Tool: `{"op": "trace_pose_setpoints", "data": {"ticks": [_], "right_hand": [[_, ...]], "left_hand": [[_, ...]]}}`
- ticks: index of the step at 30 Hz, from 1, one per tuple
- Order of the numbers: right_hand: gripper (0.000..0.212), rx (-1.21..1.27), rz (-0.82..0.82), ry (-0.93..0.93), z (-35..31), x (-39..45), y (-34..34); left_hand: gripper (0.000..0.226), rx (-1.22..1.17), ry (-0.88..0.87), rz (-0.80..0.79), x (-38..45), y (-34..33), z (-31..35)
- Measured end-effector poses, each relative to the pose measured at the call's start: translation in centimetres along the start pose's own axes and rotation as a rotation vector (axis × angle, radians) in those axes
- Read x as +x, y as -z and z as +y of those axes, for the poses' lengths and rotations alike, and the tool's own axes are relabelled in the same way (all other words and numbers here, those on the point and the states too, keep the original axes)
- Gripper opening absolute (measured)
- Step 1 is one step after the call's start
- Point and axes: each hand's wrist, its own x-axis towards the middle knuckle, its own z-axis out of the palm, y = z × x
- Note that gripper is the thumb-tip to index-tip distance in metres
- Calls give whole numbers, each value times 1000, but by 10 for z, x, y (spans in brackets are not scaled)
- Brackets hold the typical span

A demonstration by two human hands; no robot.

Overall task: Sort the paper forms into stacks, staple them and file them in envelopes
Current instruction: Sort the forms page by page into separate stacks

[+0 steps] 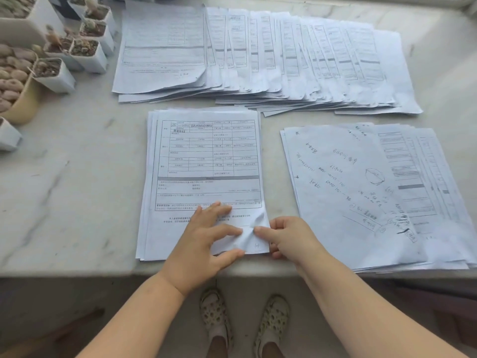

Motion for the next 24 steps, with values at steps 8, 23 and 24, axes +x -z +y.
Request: {"op": "trace_pose_setpoints", "data": {"ticks": [8, 23, 24], "right_hand": [[9, 159, -217, 0, 2, -4, 17], [36, 21, 3, -20, -6, 3, -3], [35, 36, -1, -23, -7, 2, -3]], "left_hand": [[22, -156, 220, 377, 2, 1, 16], [35, 76, -81, 16, -1, 11, -4], [34, 39, -70, 21, 0, 13, -3]]}}
